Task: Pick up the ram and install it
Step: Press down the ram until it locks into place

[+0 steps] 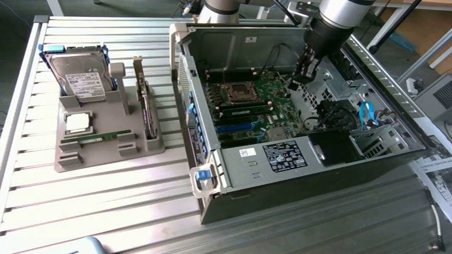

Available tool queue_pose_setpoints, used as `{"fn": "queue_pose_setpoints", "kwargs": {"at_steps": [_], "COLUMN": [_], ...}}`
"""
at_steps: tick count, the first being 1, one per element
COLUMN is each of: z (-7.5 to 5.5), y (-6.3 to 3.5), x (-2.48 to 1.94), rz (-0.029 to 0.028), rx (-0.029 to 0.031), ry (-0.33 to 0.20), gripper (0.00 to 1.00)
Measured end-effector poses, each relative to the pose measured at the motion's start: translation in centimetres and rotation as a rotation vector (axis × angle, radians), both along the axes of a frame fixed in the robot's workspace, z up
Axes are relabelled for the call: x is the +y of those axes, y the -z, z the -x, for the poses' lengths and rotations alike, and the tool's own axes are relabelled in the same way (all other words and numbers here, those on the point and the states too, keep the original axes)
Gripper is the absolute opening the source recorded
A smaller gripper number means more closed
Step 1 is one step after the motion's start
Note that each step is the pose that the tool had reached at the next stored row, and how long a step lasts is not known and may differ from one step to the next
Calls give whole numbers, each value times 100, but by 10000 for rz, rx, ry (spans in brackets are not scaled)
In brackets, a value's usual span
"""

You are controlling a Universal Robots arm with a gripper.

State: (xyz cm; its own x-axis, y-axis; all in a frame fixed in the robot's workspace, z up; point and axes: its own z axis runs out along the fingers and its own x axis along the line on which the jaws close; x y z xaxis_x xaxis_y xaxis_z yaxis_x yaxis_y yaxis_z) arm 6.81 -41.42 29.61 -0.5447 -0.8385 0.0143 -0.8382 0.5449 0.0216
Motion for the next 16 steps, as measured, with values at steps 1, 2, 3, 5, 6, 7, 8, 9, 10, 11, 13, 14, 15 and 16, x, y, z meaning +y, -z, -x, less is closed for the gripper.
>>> {"fn": "queue_pose_setpoints", "kwargs": {"at_steps": [1, 2, 3, 5, 6, 7, 8, 9, 10, 11, 13, 14, 15, 16], "z": [0, 0, 0, 0, 1, 0, 1, 1, 1, 1, 2, 2, 3, 3], "y": [1, 2, 3, 4, 5, 6, 7, 7, 8, 9, 11, 12, 13, 14], "x": [0, 0, 0, 0, 0, 0, 0, 0, 0, 0, 0, 0, 0, 0], "rz": [-1, -2, -2, -1, -2, -2, -2, -2, -2, -2, -1, -2, -2, -2], "rx": [0, 0, 0, 0, 0, 0, 0, 0, 0, 0, 0, 0, 0, 0], "ry": [100, 197, 292, 434, 517, 575, 631, 692, 754, 813, 938, 1001, 1046, 1100], "gripper": [11, 11, 11, 11, 11, 11, 11, 11, 11, 11, 11, 11, 11, 11]}}
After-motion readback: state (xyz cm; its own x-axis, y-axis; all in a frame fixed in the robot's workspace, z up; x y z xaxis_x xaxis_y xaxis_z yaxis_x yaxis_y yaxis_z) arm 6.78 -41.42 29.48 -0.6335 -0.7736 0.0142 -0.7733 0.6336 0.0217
